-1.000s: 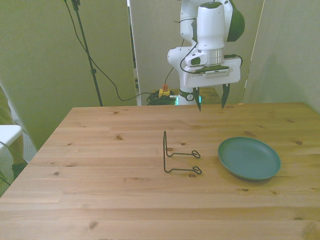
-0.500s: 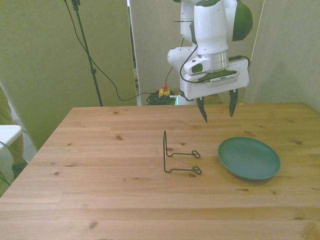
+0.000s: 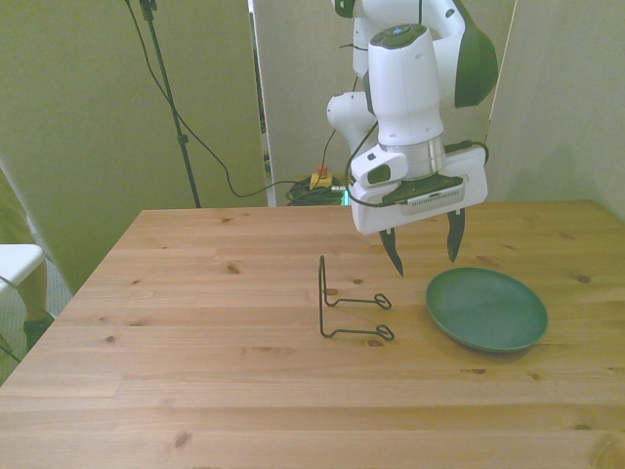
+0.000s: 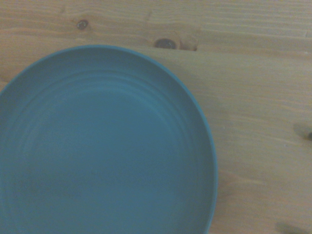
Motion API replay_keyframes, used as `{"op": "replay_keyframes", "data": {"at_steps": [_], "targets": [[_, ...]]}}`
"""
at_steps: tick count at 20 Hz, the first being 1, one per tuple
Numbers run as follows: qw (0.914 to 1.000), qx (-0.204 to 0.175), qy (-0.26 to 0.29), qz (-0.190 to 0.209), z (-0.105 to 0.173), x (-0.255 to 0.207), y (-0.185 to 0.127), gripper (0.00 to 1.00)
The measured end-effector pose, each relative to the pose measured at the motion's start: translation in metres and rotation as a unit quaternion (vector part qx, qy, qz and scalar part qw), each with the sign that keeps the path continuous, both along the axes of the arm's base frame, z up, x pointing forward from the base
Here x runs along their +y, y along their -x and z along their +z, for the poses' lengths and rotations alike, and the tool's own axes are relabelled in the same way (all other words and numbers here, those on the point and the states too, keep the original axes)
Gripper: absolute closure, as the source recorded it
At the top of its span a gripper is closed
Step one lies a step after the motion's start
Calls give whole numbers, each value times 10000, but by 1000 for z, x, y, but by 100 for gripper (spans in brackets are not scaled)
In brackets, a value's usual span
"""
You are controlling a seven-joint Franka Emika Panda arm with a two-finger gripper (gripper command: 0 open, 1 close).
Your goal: Load the plate
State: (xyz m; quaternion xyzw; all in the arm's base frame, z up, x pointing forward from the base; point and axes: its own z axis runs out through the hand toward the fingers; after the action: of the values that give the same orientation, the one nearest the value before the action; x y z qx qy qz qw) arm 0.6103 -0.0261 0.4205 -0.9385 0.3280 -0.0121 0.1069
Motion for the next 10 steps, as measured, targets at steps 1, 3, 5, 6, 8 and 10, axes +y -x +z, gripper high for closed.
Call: {"op": "replay_keyframes", "data": {"at_steps": [1,3,5,6,8,10], "targets": [[10000,15,-28,23,-5,1,-4,0],[9999,28,-73,123,-13,3,-12,0],[9998,50,-103,175,-19,4,-19,0],[9998,63,-105,187,-23,5,-22,0],[9997,102,-109,202,-30,6,-26,0],[9995,167,-115,221,-40,8,-30,0]]}}
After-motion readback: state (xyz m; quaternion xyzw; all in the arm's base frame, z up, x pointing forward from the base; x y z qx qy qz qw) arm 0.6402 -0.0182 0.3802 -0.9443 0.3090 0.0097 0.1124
